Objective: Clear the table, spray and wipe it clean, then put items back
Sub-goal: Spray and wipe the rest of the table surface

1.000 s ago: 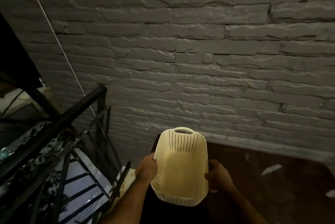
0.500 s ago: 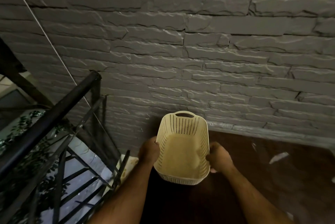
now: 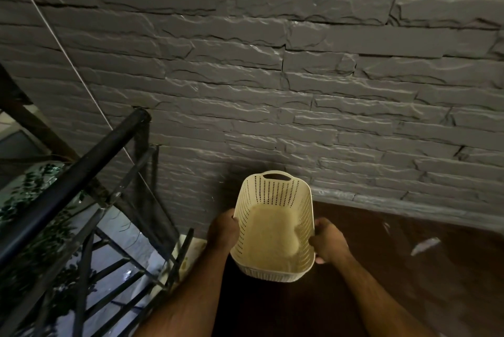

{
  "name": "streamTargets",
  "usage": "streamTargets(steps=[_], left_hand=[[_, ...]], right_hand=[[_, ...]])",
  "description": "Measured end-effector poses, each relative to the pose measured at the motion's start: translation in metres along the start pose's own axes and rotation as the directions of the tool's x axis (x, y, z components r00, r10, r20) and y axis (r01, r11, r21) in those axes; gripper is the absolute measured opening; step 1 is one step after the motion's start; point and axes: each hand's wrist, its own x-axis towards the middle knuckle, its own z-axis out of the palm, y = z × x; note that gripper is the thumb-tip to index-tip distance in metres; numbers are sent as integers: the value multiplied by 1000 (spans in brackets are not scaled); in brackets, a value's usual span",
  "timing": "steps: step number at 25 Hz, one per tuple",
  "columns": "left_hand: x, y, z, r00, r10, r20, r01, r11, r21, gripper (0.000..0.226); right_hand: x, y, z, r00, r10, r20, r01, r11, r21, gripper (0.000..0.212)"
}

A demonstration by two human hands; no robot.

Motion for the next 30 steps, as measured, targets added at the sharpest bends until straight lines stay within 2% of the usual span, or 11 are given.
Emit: streamTargets(steps=[25,30], left_hand=[[53,-17,23,1000,14,26,-13,1000,-27,33],[59,-16,24,998,30,53,-30,1000,-7,34]], right_hand=[[37,-8,24,999,27,-27,-27,1000,-10,32],[35,-3,27,998,50,-42,-48,998,44,28]])
